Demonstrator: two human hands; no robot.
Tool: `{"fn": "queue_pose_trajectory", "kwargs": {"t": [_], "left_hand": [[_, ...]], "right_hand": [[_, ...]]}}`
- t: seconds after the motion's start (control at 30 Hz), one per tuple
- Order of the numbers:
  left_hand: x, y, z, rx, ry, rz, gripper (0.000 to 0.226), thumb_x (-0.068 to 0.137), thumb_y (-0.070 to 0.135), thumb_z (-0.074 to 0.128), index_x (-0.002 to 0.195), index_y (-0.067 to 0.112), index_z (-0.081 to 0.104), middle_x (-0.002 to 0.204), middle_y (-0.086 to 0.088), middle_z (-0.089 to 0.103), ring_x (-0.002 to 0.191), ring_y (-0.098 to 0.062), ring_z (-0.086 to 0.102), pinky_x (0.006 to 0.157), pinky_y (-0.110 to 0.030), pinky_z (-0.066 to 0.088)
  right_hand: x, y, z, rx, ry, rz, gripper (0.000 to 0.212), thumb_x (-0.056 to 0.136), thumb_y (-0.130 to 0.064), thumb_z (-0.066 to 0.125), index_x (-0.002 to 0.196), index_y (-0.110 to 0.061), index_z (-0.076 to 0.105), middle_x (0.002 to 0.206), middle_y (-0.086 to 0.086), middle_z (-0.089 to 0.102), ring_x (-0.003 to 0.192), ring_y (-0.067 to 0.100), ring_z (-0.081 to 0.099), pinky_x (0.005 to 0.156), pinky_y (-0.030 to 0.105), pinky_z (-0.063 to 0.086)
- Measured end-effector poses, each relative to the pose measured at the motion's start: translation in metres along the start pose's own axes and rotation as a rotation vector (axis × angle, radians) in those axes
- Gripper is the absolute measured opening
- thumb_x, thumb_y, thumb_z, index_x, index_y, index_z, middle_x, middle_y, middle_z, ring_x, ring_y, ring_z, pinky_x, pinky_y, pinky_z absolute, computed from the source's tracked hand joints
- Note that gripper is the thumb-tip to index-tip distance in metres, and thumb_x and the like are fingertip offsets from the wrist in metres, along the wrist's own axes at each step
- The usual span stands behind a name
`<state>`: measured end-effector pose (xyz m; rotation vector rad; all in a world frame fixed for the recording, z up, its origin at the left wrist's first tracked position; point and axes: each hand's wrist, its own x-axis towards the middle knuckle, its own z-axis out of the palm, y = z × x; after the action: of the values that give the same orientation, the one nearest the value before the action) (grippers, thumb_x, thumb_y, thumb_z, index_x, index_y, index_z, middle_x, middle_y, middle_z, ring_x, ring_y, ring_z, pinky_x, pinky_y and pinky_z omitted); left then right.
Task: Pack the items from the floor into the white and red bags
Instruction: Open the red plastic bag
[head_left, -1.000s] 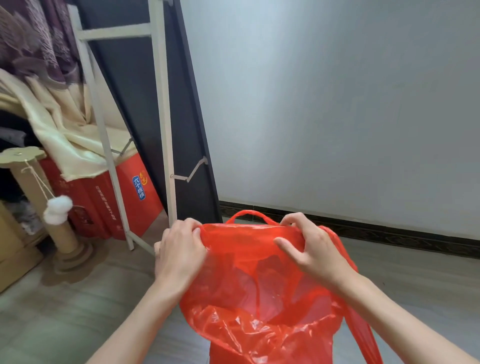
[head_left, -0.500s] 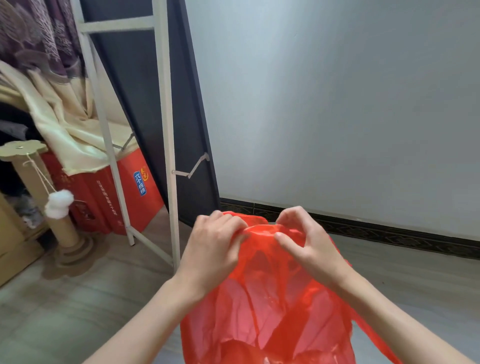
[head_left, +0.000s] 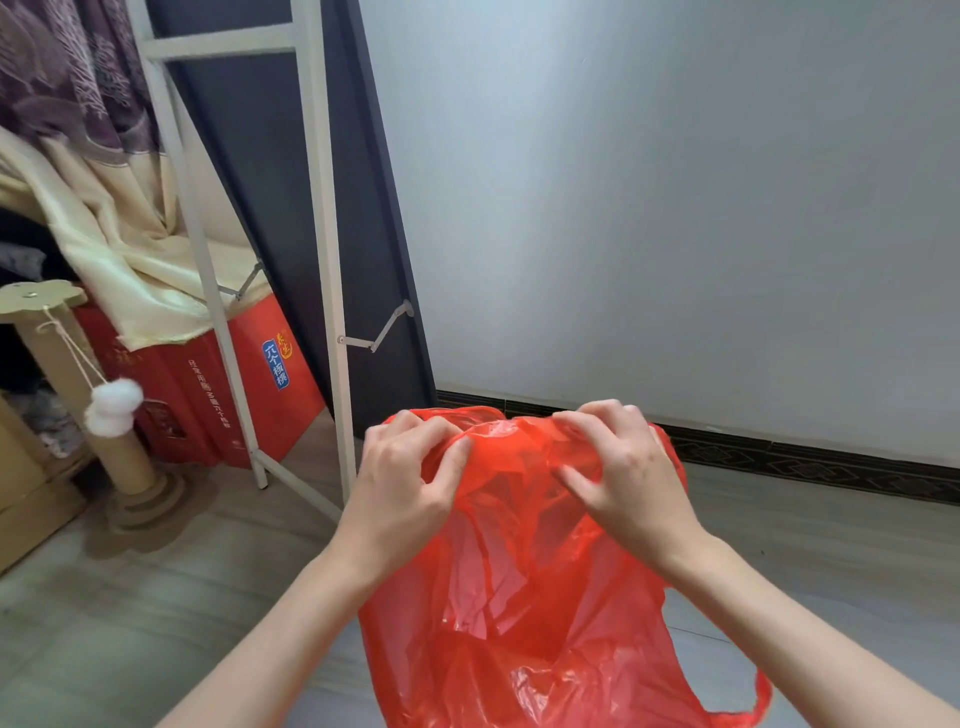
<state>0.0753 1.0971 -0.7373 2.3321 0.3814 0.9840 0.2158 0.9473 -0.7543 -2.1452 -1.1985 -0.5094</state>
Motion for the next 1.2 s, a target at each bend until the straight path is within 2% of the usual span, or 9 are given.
{"fn": "queue_pose_trajectory", "kwargs": {"t": [0.1, 0.23, 0.37, 0.5, 0.6, 0.83, 0.93, 1.03, 1.2], "left_hand": [[-0.001, 0.002, -0.003, 0.005, -0.017, 0.017, 0.033, 0.083, 0.044, 0.042, 0.076, 0.021, 0.064, 0.076, 0.018, 0.053, 0.088, 0.001, 0.045, 0.082, -0.018, 0.03], [0.002, -0.007, -0.007, 0.294, 0.061, -0.034, 0.021, 0.082, 0.03, 0.049, 0.075, 0.02, 0.066, 0.065, 0.021, 0.045, 0.079, -0.013, 0.05, 0.077, -0.026, 0.022], [0.003, -0.007, -0.008, 0.437, 0.071, -0.025, 0.032, 0.076, 0.022, 0.041, 0.098, 0.022, 0.065, 0.09, 0.006, 0.06, 0.09, -0.02, 0.052, 0.078, -0.031, 0.026], [0.001, 0.006, -0.001, 0.279, -0.154, 0.286, 0.042, 0.081, 0.036, 0.048, 0.121, 0.022, 0.053, 0.112, 0.004, 0.058, 0.107, -0.013, 0.049, 0.09, -0.028, 0.033], [-0.001, 0.007, 0.012, 0.279, -0.249, 0.332, 0.034, 0.084, 0.044, 0.048, 0.111, 0.024, 0.052, 0.096, 0.004, 0.061, 0.091, -0.012, 0.053, 0.077, -0.025, 0.039], [0.003, 0.002, 0.015, 0.186, -0.011, -0.018, 0.004, 0.086, 0.018, 0.058, 0.084, 0.016, 0.062, 0.081, 0.003, 0.062, 0.078, -0.02, 0.06, 0.07, -0.038, 0.047], [0.006, -0.003, 0.008, 0.085, 0.048, -0.096, 0.006, 0.086, 0.013, 0.061, 0.083, 0.015, 0.065, 0.08, 0.004, 0.066, 0.077, -0.015, 0.06, 0.072, -0.03, 0.045], [0.004, 0.002, 0.002, 0.01, 0.048, -0.103, 0.01, 0.088, 0.017, 0.06, 0.081, 0.017, 0.067, 0.074, 0.01, 0.065, 0.071, -0.005, 0.059, 0.065, -0.013, 0.041], [0.003, 0.007, -0.003, -0.097, 0.027, -0.134, 0.024, 0.09, 0.025, 0.055, 0.069, 0.019, 0.062, 0.053, 0.012, 0.055, 0.06, -0.004, 0.053, 0.054, -0.013, 0.035]], "right_hand": [[0.002, 0.005, -0.001, 0.045, 0.023, 0.111, 0.02, 0.078, -0.02, 0.056, 0.091, -0.019, 0.071, 0.087, 0.0, 0.068, 0.083, 0.022, 0.06, 0.074, 0.036, 0.047], [0.005, 0.013, -0.009, 0.335, -0.121, 0.309, 0.022, 0.085, 0.0, 0.056, 0.09, -0.013, 0.073, 0.083, -0.005, 0.069, 0.077, 0.003, 0.06, 0.07, 0.007, 0.041], [0.006, 0.007, -0.007, 0.376, -0.266, 0.323, 0.03, 0.088, 0.003, 0.046, 0.083, -0.02, 0.066, 0.079, 0.004, 0.067, 0.075, 0.013, 0.057, 0.066, 0.018, 0.041], [0.009, -0.005, -0.012, 0.548, -0.262, 0.287, 0.035, 0.089, 0.006, 0.044, 0.078, -0.026, 0.056, 0.079, -0.001, 0.065, 0.07, 0.002, 0.056, 0.065, 0.012, 0.042], [0.009, -0.012, -0.013, 0.677, -0.274, 0.252, 0.03, 0.091, 0.005, 0.044, 0.086, -0.022, 0.055, 0.081, -0.002, 0.064, 0.071, 0.001, 0.056, 0.067, 0.012, 0.042], [0.003, -0.011, -0.008, 0.208, 0.157, 0.01, 0.014, 0.08, -0.022, 0.059, 0.093, -0.016, 0.062, 0.091, -0.005, 0.052, 0.088, 0.013, 0.048, 0.08, 0.02, 0.04], [-0.001, -0.013, -0.008, -0.025, 0.067, -0.005, 0.039, 0.07, -0.034, 0.072, 0.103, -0.017, 0.057, 0.094, 0.003, 0.056, 0.086, 0.021, 0.051, 0.077, 0.032, 0.045], [-0.003, -0.008, 0.001, -0.227, -0.036, 0.054, 0.057, 0.059, -0.022, 0.083, 0.109, -0.011, 0.058, 0.099, 0.007, 0.06, 0.085, 0.029, 0.06, 0.069, 0.04, 0.053], [0.004, -0.006, -0.002, 0.003, 0.023, 0.232, 0.027, 0.081, -0.002, 0.06, 0.107, -0.005, 0.053, 0.104, 0.014, 0.052, 0.085, 0.035, 0.06, 0.07, 0.044, 0.051]]}}
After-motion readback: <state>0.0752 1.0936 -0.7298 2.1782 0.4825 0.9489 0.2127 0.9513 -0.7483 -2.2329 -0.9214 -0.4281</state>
